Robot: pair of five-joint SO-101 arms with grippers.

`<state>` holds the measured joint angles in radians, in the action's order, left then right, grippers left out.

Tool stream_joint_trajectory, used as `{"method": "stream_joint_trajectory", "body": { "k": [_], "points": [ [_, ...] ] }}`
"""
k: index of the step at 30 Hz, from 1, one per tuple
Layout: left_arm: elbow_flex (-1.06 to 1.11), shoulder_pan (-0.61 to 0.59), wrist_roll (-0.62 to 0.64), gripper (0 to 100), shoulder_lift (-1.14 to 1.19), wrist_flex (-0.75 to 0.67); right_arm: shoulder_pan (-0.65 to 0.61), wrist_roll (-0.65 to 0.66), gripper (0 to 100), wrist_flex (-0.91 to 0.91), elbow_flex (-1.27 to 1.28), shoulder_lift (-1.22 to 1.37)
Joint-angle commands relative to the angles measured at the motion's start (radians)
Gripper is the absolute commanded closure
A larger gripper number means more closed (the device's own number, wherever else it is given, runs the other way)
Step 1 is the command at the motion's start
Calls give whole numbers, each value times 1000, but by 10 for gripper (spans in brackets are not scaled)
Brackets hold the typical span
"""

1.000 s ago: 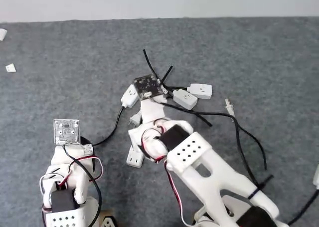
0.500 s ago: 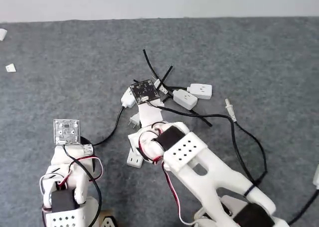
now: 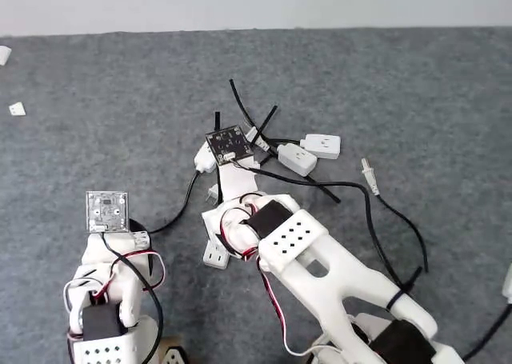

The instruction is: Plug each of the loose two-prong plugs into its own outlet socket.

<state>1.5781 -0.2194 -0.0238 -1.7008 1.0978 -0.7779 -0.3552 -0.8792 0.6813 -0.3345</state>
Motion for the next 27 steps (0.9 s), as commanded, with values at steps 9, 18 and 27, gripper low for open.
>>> {"method": "stream_joint_trajectory", "body": {
  "k": [9, 18, 27],
  "points": [
    [-12, -8, 2, 987, -6, -18, -1, -8, 990, 81, -20, 8],
    [-12, -6, -26, 987, -6, -14, 64, -2, 990, 42, -23, -7],
    [-10, -8, -26, 987, -6, -17, 104, 44, 991, -81, -52, -16]
  ]
}}
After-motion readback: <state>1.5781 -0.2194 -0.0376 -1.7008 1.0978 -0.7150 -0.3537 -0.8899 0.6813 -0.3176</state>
